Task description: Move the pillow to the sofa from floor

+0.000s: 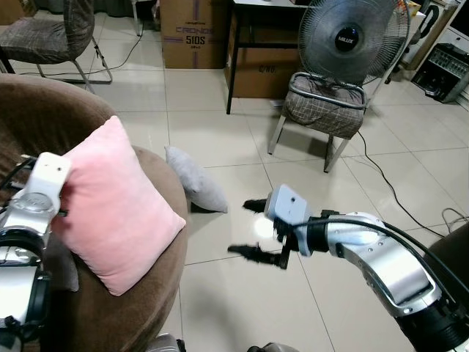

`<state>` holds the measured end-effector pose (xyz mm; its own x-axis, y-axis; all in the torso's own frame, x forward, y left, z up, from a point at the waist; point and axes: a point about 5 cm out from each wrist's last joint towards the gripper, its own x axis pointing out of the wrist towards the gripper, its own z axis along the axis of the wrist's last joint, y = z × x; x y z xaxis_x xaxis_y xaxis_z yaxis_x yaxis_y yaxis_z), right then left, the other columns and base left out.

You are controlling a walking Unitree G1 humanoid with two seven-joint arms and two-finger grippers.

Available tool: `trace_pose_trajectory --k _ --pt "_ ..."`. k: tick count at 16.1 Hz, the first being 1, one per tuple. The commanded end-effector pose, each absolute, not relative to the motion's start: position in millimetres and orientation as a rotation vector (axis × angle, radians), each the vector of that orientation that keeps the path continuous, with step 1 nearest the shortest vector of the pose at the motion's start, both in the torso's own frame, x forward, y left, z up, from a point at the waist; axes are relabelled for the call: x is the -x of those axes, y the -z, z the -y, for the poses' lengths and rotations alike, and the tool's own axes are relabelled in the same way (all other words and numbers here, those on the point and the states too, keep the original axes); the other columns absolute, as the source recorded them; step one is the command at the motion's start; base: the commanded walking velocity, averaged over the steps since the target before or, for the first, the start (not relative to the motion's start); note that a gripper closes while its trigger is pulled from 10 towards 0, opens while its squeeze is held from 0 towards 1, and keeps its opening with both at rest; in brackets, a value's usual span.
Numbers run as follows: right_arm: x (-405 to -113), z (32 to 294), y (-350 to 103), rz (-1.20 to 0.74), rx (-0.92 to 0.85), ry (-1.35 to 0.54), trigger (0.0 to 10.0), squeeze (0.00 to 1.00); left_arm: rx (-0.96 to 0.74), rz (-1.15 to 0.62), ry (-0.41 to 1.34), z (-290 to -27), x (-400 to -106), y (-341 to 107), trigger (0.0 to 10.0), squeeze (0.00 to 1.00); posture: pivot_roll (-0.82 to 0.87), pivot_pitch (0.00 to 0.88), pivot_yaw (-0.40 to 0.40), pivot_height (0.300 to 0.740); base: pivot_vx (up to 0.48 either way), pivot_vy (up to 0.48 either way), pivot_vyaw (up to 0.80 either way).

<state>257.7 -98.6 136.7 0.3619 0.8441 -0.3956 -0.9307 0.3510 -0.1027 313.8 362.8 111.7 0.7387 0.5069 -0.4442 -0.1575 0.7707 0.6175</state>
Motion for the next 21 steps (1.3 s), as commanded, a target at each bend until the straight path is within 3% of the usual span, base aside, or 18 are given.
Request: trace_pose_trajectory --k 1,6,10,11,12,14,15,18,21 --pt "-263.0 104.4 -142.1 -0.304 0.337 -1.125 10.0 0.0 -0.576 -0.628 -0.434 -370.8 -309.7 -114.6 10.0 1.0 -0.11 0.075 -0.093 0.74 0.0 0.0 0.0" --pt "-267.2 105.4 -138.6 -0.332 0.315 -1.079 10.0 0.0 -0.543 -0.585 -0.441 -376.0 -307.5 -118.3 10.0 1.0 -0.09 0.053 -0.096 0.74 0.0 0.0 0.0" --pt "-276.4 95.6 -150.4 -0.189 0.178 -0.977 10.0 0.0 -0.433 -0.462 -0.366 -361.1 -311.9 -110.8 10.0 1.0 -0.07 0.003 -0.069 0.74 0.0 0.0 0.0" --pt "-277.3 96.9 -150.2 -0.121 0.171 -0.903 10.0 0.0 -0.321 -0.376 -0.346 -351.3 -315.6 -109.5 10.0 0.81 -0.07 0.0 -0.061 0.74 0.0 0.0 0.0" --pt "-275.3 100.0 -145.6 -0.12 0.157 -0.839 10.0 0.0 -0.247 -0.308 -0.302 -339.1 -318.0 -106.5 10.0 0.25 -0.06 0.0 -0.056 0.74 0.0 0.0 0.0" --pt "-271.1 108.5 -139.2 -0.126 0.135 -0.742 10.0 0.0 -0.187 -0.199 -0.237 -316.8 -316.3 -105.3 10.0 0.0 -0.05 0.0 -0.054 0.74 0.0 0.0 0.0" --pt "-271.5 124.1 -133.7 -0.15 0.082 -0.583 10.0 0.0 -0.173 -0.115 -0.186 -287.5 -306.5 -112.6 10.0 0.0 -0.04 0.0 -0.041 0.74 0.0 0.0 0.0" --pt "-265.8 146.1 -130.5 -0.13 0.046 -0.365 10.0 0.0 -0.13 -0.028 -0.096 -235.1 -282.9 -127.0 10.0 0.0 -0.03 0.0 -0.025 0.74 0.0 0.0 0.0" --pt "-263.2 156.0 -124.8 -0.142 0.004 -0.167 10.0 0.0 -0.138 -0.049 -0.064 -204.0 -264.1 -111.8 10.0 0.0 -0.03 0.0 -0.012 0.74 0.0 0.0 0.0"
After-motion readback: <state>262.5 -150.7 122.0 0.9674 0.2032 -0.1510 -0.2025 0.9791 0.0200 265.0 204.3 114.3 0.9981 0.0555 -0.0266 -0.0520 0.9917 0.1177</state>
